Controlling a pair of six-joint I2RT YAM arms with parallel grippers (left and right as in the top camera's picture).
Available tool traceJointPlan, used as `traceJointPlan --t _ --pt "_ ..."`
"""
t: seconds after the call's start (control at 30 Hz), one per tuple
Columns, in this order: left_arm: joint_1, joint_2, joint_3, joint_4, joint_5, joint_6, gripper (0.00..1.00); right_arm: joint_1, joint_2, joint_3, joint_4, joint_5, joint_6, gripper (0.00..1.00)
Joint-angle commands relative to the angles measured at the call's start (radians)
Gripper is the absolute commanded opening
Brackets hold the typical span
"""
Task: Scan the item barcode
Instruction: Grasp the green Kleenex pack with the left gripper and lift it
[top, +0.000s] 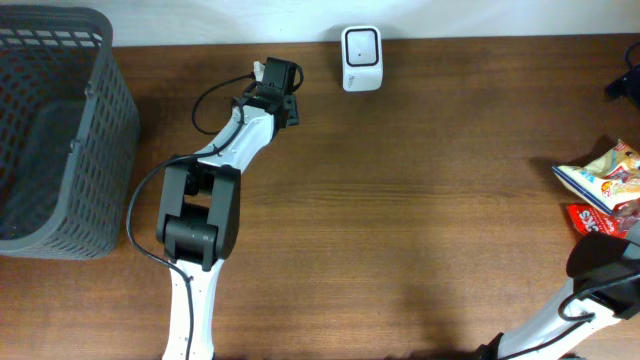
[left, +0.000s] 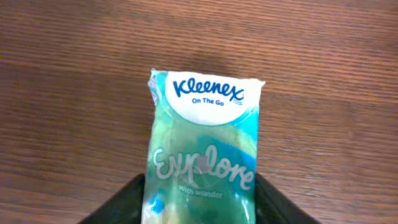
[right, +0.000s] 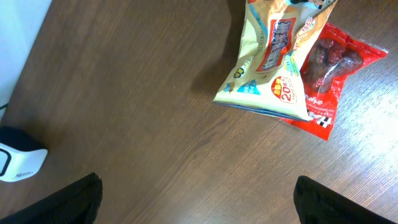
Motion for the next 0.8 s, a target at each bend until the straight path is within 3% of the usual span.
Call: traceJointPlan --t 0.0,0.07,0.23,0.3,0.43,0.5,0.6,0.7,0.73,0.77 --pt "0.002 0.02 0.012 -0.003 0.105 0.002 0.33 0.005 0.004 0.003 -0.005 -0.005 -0.007 0.98" --pt "0.002 0.02 0.012 -0.01 0.122 0.002 0.26 0.005 0.004 0.003 -0.005 -0.005 -0.007 0.98" --pt "0.002 0.017 0.013 -0.089 0.161 0.002 0.28 0.005 0.004 0.003 -0.005 -0.005 -0.007 0.98" --pt "0.002 -0.001 0.013 -0.177 0.213 0.002 0.28 0.005 0.004 0.003 -0.006 -0.005 -0.007 0.98" --pt "0.002 -0.074 0.013 -0.349 0.336 0.002 0.16 0.005 0.004 0.003 -0.005 -0.005 -0.007 0.98" --pt "0.002 -0.127 0.013 -0.448 0.436 0.002 0.15 0.005 0.004 0.003 -0.005 -0.005 -0.007 0.98" --pt "0.002 -0.185 0.013 -0.591 0.597 0.002 0.17 0.005 0.004 0.003 -0.005 -0.005 -0.007 0.98" --pt "0.002 -0.188 0.013 -0.684 0.62 0.002 0.19 0.005 0.004 0.003 -0.005 -0.005 -0.007 0.98" --pt "0.001 -0.188 0.013 -0.721 0.619 0.002 0.24 0.005 0.004 0.003 -0.005 -0.005 -0.007 0.98" --pt "0.002 -0.188 0.013 -0.748 0.615 0.002 0.43 0.005 0.004 0.003 -0.005 -0.005 -0.007 0.98"
